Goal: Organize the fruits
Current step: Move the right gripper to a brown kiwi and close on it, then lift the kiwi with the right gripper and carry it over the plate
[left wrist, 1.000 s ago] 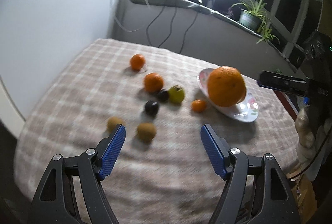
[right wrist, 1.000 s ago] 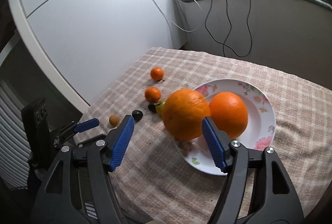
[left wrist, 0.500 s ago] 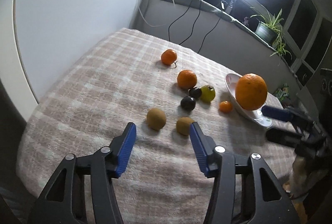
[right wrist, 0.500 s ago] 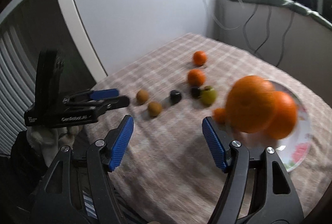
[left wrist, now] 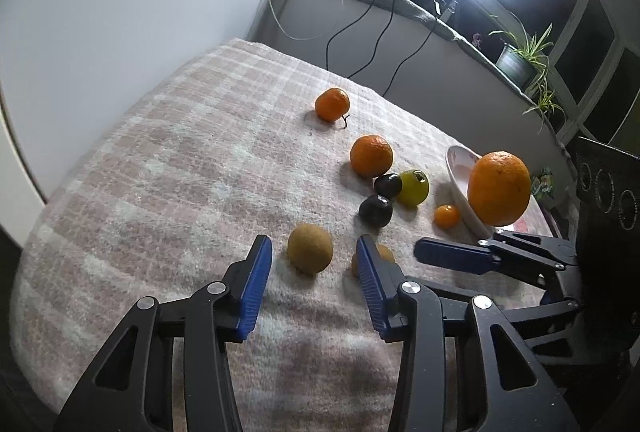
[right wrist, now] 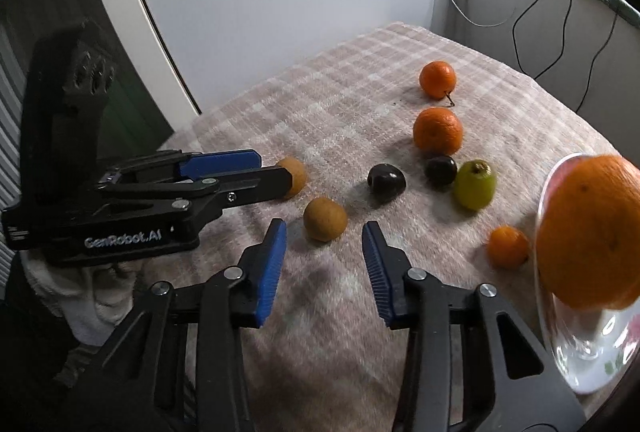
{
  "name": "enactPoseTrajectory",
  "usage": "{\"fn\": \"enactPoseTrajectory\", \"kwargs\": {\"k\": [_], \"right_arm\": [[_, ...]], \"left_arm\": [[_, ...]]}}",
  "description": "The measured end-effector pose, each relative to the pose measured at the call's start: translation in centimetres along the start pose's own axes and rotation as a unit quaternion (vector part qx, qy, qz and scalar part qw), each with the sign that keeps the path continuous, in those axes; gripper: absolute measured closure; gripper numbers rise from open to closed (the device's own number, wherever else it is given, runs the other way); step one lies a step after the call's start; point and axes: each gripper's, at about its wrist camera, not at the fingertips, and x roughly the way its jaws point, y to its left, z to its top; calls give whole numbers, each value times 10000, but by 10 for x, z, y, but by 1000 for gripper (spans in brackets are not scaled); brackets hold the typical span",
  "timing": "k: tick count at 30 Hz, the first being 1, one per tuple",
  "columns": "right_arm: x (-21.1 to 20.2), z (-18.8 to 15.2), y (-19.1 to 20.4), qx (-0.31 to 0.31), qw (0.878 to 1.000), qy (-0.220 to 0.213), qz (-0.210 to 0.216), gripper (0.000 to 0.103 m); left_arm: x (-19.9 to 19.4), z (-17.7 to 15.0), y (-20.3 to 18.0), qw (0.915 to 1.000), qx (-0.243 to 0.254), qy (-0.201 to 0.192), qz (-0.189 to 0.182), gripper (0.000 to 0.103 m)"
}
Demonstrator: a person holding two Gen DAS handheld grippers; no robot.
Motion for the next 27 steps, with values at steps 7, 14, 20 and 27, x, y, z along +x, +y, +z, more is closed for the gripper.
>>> {"fn": "enactPoseTrajectory", "kwargs": {"k": [7,14,20,27], "right_arm": [[15,6,4,-195,9996,130,-124,67],[23,4,2,-227,9994,203,-157,74],[23,3,1,-223,9994,190,-156,75],[16,1,3,-219,9996,96,-168,76]], "left_arm": [[6,0,1,9999,37,103,31,65],[12,1,1,9998,65,170,33,66],[16,1,2,9998,48,180,69,79],[13,0,1,9999,26,155,58,79]]}}
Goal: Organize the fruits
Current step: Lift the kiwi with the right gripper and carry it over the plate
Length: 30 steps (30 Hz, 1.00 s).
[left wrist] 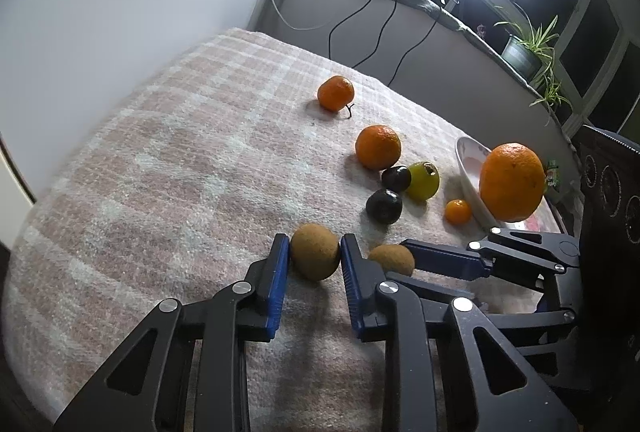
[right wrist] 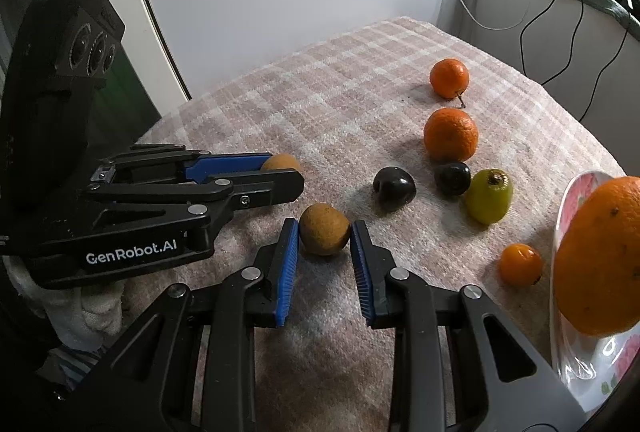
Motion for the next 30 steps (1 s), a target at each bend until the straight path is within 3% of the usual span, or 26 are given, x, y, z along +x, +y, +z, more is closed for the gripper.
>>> {"fn": "enactPoseTrajectory", "kwargs": {"k": [12,22,30], "right_arm": [[-58,-29,-22,362,9985,-408,-83,76],[-115,-60,-68,793,9925,-741,-555,76],[-136,-83,-105,1136,9859,-891,-846,76]], "left_arm": [[-14,-3,-34,9993,238,-116,-261,79],[-8,-7,-87,9961,563,-80,-670,79],[1,-9,-137,9919,860,-58,-928,79]]}}
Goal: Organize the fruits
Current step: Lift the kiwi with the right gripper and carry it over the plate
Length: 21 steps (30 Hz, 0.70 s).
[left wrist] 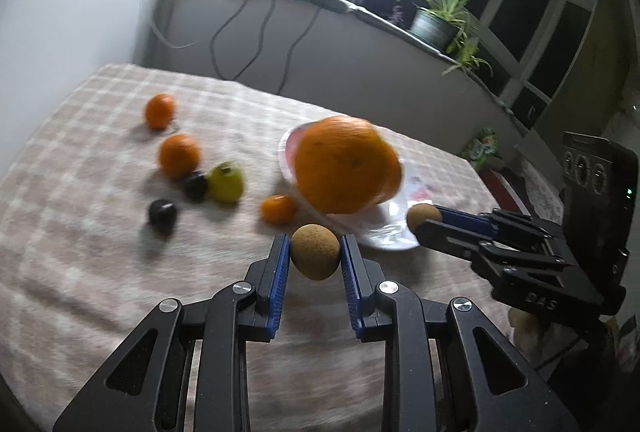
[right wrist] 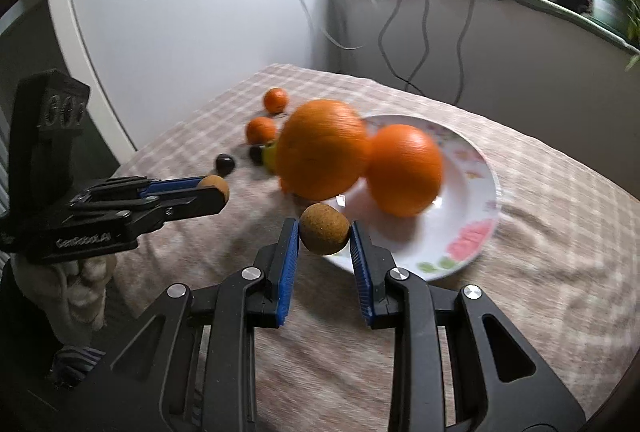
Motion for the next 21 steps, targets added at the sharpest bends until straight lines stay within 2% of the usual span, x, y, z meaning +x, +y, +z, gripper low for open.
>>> {"fn": "enactPoseTrajectory", "kwargs": {"k": [10,21], "right_arm": [[-3,-6,-36,208,9994,-56,-259,76],[4,-4,-70,371,9985,-15,-406,76]], "left_arm": [[27,9,-61,9977,677,10,-94,79],[53,9,-90,9935,1127,82,141,79]]}}
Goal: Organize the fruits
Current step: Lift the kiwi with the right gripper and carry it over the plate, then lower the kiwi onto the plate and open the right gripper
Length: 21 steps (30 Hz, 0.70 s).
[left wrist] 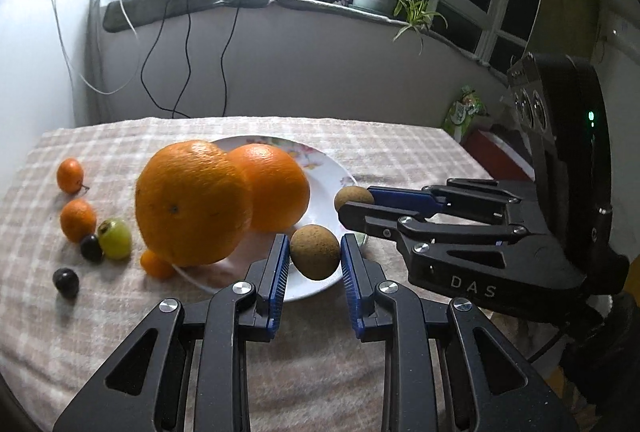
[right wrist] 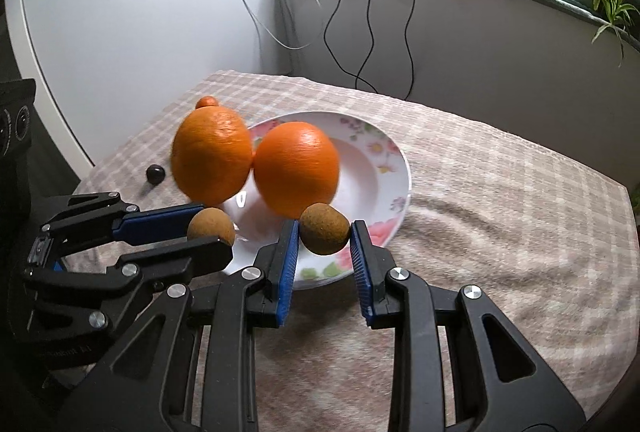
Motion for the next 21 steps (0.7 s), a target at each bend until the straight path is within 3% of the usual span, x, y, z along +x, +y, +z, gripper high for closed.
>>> {"fn": "enactPoseTrajectory", "kwargs": {"k": [20,21], "right_arm": [[13,7,-6,-8,10000,69,-18,75],[13,7,-6,-10,10000,75,-27,75]], "left_arm": [[8,5,-16,9987,362,-33,355,78],[8,5,-16,9987,359,-38,370,74]]}}
